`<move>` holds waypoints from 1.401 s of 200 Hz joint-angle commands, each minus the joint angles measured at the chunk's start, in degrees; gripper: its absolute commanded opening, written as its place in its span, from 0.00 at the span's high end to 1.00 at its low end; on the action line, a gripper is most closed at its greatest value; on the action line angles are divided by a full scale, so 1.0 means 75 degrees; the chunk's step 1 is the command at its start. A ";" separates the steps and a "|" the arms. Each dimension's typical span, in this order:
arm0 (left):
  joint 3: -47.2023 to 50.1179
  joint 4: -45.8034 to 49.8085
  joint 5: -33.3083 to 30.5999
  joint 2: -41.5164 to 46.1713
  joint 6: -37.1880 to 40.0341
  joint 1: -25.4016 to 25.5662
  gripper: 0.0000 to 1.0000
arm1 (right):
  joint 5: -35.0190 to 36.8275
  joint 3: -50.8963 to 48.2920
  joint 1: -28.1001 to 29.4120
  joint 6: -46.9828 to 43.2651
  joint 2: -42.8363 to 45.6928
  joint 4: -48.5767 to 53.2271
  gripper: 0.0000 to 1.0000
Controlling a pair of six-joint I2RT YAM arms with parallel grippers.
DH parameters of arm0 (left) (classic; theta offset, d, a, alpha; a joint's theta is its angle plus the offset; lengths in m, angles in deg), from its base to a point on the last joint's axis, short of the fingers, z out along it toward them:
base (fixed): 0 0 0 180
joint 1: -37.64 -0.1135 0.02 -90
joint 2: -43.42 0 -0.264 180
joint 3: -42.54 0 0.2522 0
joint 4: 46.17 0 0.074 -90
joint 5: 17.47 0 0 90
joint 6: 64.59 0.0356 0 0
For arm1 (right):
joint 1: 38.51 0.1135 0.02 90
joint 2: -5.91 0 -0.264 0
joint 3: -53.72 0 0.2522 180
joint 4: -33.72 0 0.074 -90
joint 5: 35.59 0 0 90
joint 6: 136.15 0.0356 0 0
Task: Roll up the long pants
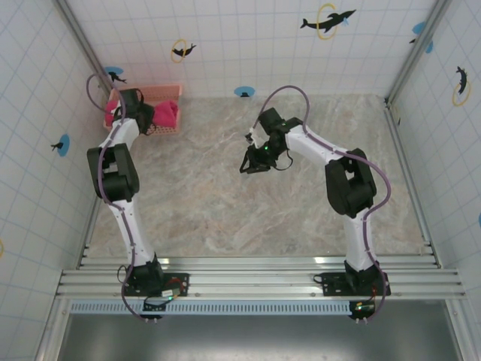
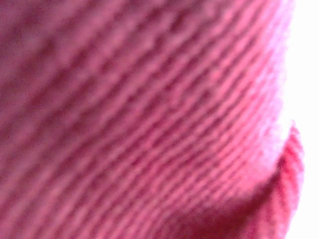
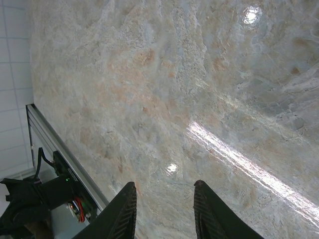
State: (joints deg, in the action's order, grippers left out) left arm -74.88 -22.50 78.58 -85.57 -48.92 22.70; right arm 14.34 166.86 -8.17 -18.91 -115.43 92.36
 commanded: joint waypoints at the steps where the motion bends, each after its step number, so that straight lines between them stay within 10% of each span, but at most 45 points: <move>1: 0.0117 0.0302 -0.0977 0.0074 -0.0289 -0.0385 1.00 | 0.0034 0.0215 0.0117 0.0041 -0.0161 0.0151 0.66; 11: 0.0207 0.0243 -0.1098 0.0146 -0.0418 -0.0394 0.97 | 0.0035 0.0226 0.0147 0.0035 -0.0165 0.0145 0.66; 52: -0.0696 -0.0208 0.0171 -0.1045 -0.0711 -0.0557 0.03 | 0.0005 0.0216 0.0231 0.0024 -0.0184 0.0150 0.66; 87: -0.0829 -0.1254 0.0904 -0.1252 -0.1184 -0.0563 0.03 | -0.0001 0.0311 0.0237 0.0000 -0.0243 0.0154 0.66; 127: -0.1422 0.1430 0.0464 -0.0041 -0.0231 -0.0551 0.03 | -0.0105 0.0643 0.0156 -0.0140 -0.0446 0.0156 0.66; 165: 0.0452 0.0999 0.0770 0.1382 -0.0112 -0.0563 0.02 | -0.0224 0.0958 0.0050 -0.0448 -0.0619 0.0123 0.66; 213: 0.2133 0.0977 0.1256 0.3598 0.3160 -0.0426 0.02 | -0.0010 0.0865 -0.0514 -0.1109 -0.0127 0.0169 0.64; 233: 0.3539 0.0879 0.1147 0.4527 0.4650 -0.0293 0.02 | 0.0492 0.0548 -0.0910 -0.1512 0.0325 0.0169 0.55; 237: 0.3910 0.0779 0.1007 0.4727 0.4856 -0.0250 0.03 | 0.0596 0.0480 -0.1003 -0.1587 0.0426 0.0168 0.13; 240: 0.4188 0.0680 0.0937 0.4850 0.4992 -0.0222 0.03 | 0.0661 0.0427 -0.1070 -0.1634 0.0490 0.0168 0.00; 280: 0.7900 -0.2907 0.0827 0.6355 0.7307 0.0382 0.03 | 0.1959 -0.0825 -0.2071 -0.1897 0.1738 -0.0320 0.02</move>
State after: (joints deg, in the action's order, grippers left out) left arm -27.74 -28.38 85.66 -40.78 -11.30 22.98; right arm 21.86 165.76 -20.21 -30.47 -110.43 92.14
